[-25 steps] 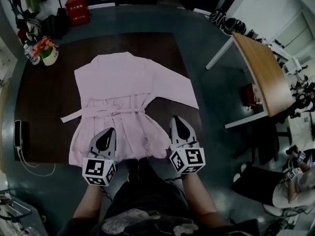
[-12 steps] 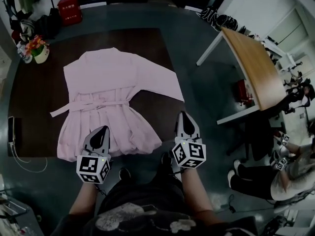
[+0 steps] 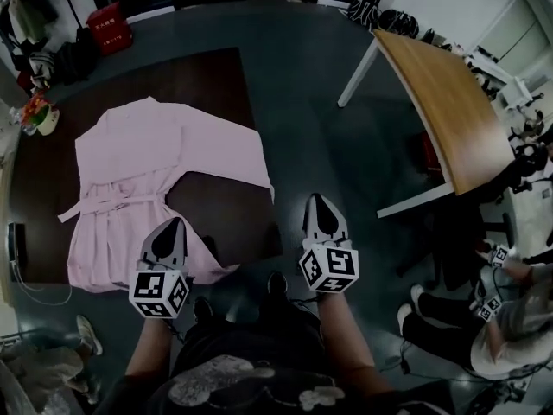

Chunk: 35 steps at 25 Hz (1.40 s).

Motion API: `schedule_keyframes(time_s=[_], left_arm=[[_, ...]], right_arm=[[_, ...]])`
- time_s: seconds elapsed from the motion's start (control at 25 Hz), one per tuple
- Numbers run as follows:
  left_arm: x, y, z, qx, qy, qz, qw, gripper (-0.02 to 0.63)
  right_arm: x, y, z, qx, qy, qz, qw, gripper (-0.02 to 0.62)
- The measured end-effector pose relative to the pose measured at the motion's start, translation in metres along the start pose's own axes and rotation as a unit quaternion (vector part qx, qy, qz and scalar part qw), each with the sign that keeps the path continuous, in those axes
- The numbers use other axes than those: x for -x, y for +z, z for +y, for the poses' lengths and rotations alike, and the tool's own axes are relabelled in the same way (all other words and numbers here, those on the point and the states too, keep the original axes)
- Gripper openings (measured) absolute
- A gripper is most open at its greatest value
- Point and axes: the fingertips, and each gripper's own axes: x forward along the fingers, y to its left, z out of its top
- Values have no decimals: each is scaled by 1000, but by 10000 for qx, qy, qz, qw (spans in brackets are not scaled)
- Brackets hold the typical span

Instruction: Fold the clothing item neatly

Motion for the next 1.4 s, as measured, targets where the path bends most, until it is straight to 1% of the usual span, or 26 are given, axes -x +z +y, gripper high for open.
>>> schedule_keyframes(time_s=[0.12,0.24,0.36,0.48,0.56,0.76,0.96,1.12,1.24,1.4], left_arm=[[-21,0,-36,-36,87,115,9999,11],[-38,-8,-69,-71,146,252,9996,11],[-52,-18,-94,-76,182,382,9991,11],[-64,-29,-106,-82,209,506,9985,11],[-71,-37,-108,-78,245,586,9980,11],[-90,-59,-97,-94,295,744,9967,11],[-108,-69,-85,-12,289,674,9973,11],[-120,-71,-81,-71,204,651,9976,11],[-127,-70,-78,-117,192,543,9983,11],[-129,-75,-75,54,190,563,9982,11]], right_arm=[[0,-10,-42,-104,73,218,9997,-4],[0,-25,-69,-139,261,439,9986,-5],[-4,-47,-76,-142,581,655,9961,-3],[-11,-74,-69,-107,940,876,9916,-3],[-16,-95,-62,-133,1147,1057,9877,-3],[-31,-151,-45,-240,1458,1517,9773,-2],[-49,-199,-33,-264,1659,1723,9706,2],[-65,-223,-25,-268,1889,1819,9646,56],[-77,-237,-13,-224,2166,1908,9572,87],[-86,-248,9,-144,2583,1938,9463,106]])
